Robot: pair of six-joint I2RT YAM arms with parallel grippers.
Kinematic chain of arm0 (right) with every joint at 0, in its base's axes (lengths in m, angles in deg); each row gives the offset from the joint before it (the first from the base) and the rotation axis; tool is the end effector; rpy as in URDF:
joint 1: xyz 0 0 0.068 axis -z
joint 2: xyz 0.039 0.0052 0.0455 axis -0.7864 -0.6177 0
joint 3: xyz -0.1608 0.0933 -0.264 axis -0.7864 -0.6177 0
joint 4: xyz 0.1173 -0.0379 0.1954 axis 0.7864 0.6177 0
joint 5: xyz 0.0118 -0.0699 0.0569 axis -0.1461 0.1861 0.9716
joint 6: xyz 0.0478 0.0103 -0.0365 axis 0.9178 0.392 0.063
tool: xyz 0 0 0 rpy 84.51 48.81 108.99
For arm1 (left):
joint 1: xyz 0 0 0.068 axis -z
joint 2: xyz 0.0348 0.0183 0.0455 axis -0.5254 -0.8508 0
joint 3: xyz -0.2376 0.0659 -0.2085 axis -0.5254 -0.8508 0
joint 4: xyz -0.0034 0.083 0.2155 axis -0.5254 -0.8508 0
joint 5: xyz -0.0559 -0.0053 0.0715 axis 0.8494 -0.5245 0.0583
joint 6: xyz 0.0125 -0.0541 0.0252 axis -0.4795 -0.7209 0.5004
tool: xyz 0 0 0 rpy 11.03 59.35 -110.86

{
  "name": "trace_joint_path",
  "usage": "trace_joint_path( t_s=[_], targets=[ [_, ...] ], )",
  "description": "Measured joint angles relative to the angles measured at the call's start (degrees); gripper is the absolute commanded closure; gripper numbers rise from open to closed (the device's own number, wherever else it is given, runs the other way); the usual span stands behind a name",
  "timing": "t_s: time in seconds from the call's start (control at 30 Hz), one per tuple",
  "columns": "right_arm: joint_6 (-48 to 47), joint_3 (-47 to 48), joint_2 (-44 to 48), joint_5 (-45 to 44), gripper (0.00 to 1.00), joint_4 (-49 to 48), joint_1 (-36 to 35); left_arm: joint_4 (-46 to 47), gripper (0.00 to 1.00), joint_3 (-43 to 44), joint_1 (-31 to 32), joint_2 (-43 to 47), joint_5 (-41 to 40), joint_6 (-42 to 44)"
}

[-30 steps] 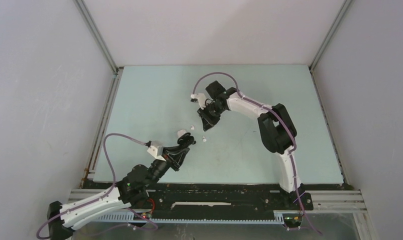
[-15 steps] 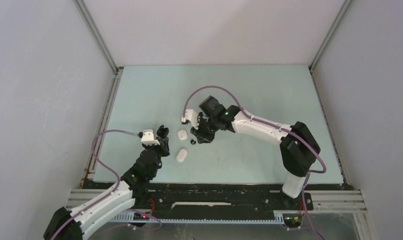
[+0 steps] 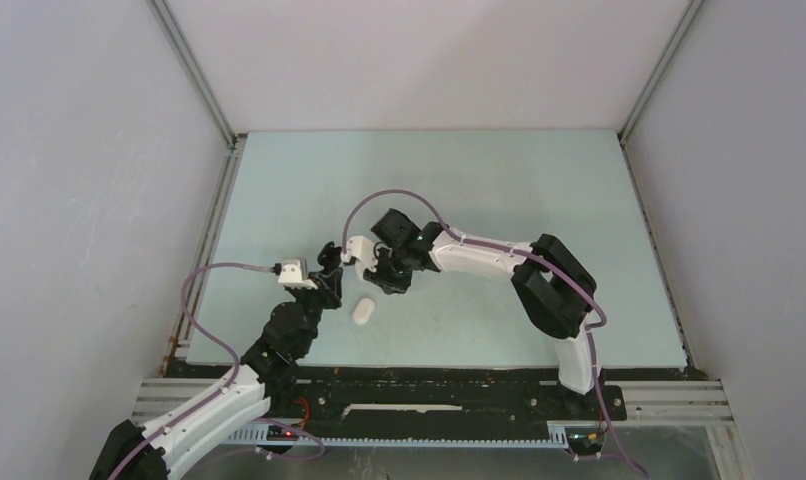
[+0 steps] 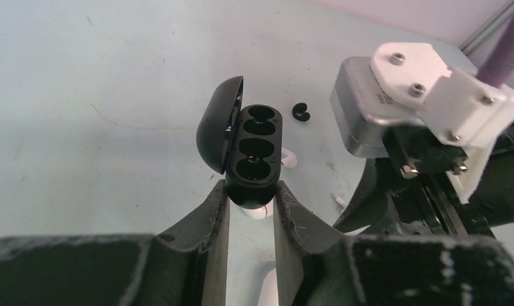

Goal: Insert the wireless bluetooth earbuds into the charging case
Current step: Pick up the left earbud from the center of the board.

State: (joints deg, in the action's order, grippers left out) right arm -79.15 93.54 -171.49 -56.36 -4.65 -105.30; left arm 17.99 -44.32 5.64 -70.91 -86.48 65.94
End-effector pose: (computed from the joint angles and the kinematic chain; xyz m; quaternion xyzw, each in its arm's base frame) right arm 0.2408 0.3487 0.2398 -0.6340 0.7126 0.2118 0.2131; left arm 0.0719 -0.0291 0.2116 -0.0570 0.7261 -0.1798 0.6613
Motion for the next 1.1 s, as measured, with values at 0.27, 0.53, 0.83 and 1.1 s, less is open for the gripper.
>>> trace_joint_path(
  t_s=[0.27,0.53,0.83,1.1],
  targets=[
    [0.22,2.49,-1.75,-0.13,0.75,-0.37,-0.02,0.33,1.0,0.0,-0.02,-0.13,0.44,0.04],
    [0.46,2.56,-3.96,-0.46,0.75,-0.52,-0.07,0.28,1.0,0.0,-0.04,-0.13,0.42,0.04],
    [0.48,2.56,-4.48,-1.97,0.72,-0.96,-0.11,0.28,1.0,0.0,-0.04,-0.11,0.44,0.04],
    [1.36,3.3,-5.16,-4.0,0.71,-1.55,-0.11,0.26,1.0,0.0,-0.04,-0.07,0.72,0.02]
  ],
)
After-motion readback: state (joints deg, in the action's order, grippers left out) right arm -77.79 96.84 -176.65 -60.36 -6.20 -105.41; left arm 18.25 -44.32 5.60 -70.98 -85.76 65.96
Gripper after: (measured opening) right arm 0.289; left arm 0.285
